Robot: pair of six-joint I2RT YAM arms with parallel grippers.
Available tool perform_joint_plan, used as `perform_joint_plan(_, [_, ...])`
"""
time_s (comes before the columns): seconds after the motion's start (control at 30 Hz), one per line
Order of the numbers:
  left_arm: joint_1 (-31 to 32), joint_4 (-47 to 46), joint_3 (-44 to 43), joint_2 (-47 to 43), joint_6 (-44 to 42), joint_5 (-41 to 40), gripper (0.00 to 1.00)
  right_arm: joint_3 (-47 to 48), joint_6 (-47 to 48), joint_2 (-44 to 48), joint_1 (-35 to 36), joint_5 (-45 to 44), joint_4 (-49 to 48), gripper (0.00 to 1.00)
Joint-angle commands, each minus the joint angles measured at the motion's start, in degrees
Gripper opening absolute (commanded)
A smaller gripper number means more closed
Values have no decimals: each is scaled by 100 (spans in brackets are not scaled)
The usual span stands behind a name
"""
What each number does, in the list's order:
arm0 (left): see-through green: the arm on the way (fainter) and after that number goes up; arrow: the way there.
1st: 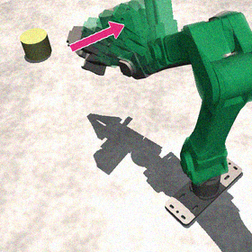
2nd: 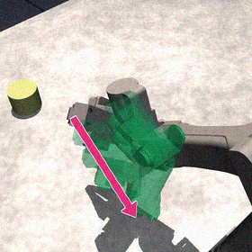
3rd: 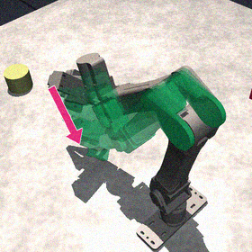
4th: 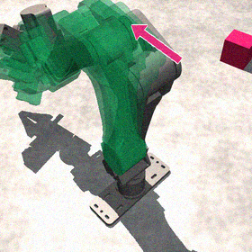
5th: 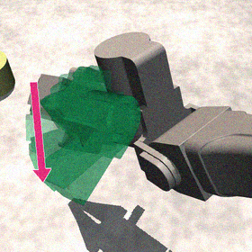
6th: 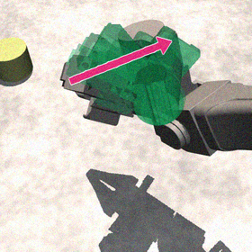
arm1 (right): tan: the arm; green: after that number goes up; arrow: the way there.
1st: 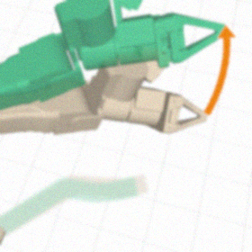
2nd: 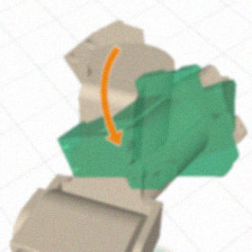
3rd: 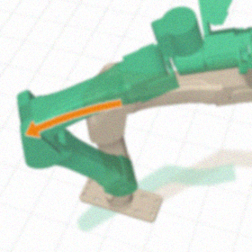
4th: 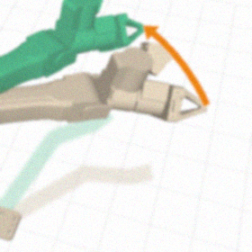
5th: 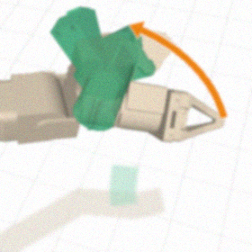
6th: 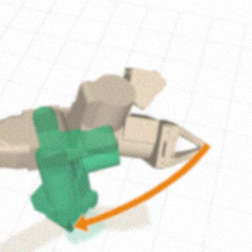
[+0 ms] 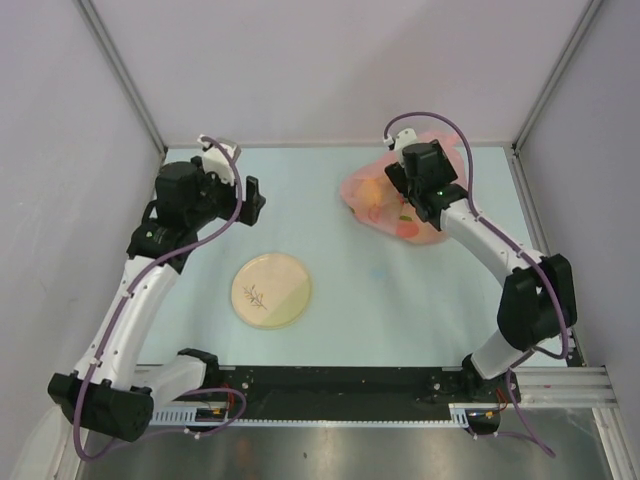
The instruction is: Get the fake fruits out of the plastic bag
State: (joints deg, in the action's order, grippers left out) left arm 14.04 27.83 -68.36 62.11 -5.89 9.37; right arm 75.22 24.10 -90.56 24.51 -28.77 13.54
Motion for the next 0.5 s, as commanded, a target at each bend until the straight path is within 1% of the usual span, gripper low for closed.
perform_joint_plan(0.0, [-174, -479, 138, -208, 815, 803, 100, 318, 139, -329, -174, -445, -640, 85])
perform_joint_plan(0.07, [-226, -559, 165, -155, 1053, 865, 99, 387, 183, -523, -262, -698, -896, 84])
perform_joint_plan(0.13, [-279, -577, 156, -129, 1081, 996, 99, 484, 209, -813, -324, -595, -1098, 83])
perform_joint_plan(0.17, [-279, -595, 173, -103, 1003, 1041, 99, 537, 262, -918, -342, -586, -1291, 81])
perform_joint_plan(0.2, [-262, -604, 200, -67, 976, 1076, 98, 572, 323, -1076, -342, -585, -1484, 76])
perform_joint_plan(0.23, [-262, -595, 191, -24, 984, 1067, 98, 607, 463, -1164, -342, -612, -1599, 56])
perform_joint_plan(0.3, [-262, -525, 121, 134, 1098, 1076, 98, 932, 543, -1270, -281, -560, -1618, 30])
perform_joint_plan(0.33, [-262, -551, 121, 170, 1160, 1137, 98, 1072, 535, -1288, -246, -376, -1539, 4])
perform_joint_plan(0.37, [-262, -568, 130, 196, 1169, 1146, 98, 1352, 474, -1271, -193, -270, -1304, 0])
perform_joint_plan(0.4, [-270, -612, 165, 231, 1187, 1138, 98, 1546, 377, -1245, -36, -139, -1014, 0])
perform_joint_plan(0.43, [-271, -639, 182, 258, 1195, 1103, 98, 1722, 246, -1157, 53, 272, -724, 0])
perform_joint_plan(0.47, [-262, -648, 182, 284, 1213, 989, 98, 1907, -95, -1087, 167, 467, -199, 0])
